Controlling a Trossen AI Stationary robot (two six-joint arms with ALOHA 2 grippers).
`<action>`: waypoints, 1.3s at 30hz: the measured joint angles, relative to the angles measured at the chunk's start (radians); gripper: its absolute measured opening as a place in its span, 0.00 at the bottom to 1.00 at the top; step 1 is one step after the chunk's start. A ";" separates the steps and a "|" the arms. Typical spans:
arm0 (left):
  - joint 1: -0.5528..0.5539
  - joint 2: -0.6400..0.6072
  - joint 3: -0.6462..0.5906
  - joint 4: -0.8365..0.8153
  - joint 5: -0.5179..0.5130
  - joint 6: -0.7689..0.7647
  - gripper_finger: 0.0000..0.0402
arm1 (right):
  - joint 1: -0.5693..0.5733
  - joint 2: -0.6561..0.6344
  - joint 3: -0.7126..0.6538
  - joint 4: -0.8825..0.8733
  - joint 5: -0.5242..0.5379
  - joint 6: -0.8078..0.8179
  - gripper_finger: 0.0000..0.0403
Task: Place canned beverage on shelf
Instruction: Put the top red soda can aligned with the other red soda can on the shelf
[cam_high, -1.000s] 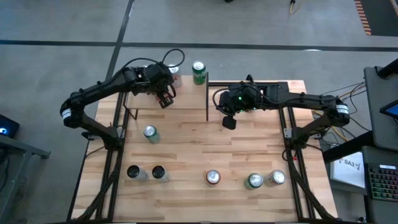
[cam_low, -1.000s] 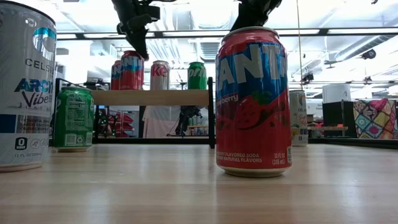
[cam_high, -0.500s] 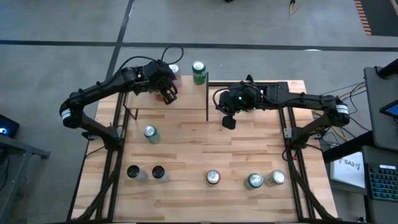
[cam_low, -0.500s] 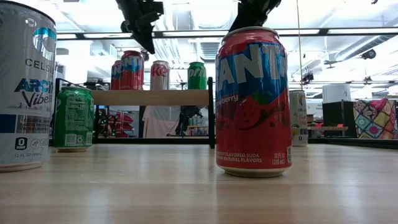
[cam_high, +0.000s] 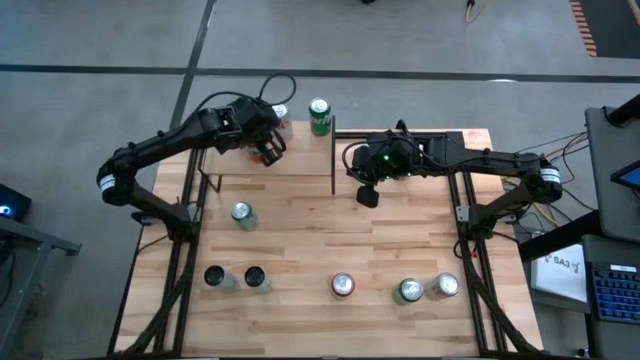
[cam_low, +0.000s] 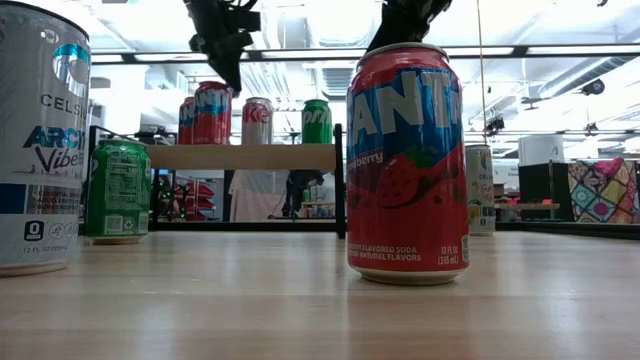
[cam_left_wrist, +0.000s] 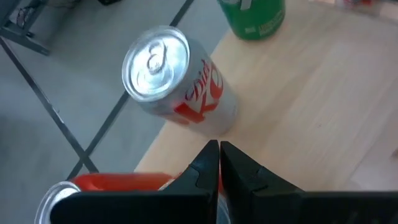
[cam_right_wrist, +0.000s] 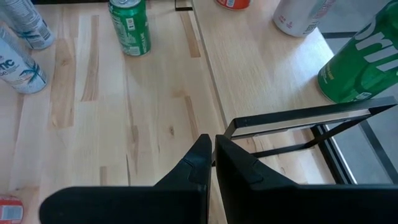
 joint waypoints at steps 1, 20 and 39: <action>0.000 0.000 0.000 -0.006 0.000 0.000 0.00 | 0.000 0.000 0.000 0.000 0.000 0.001 0.03; 0.000 -0.002 0.000 -0.115 -0.001 -0.024 0.00 | 0.000 0.000 0.000 0.000 0.000 0.010 0.03; 0.000 -0.010 0.000 -0.151 -0.097 -0.038 0.00 | 0.000 0.000 0.000 0.000 0.000 0.008 0.03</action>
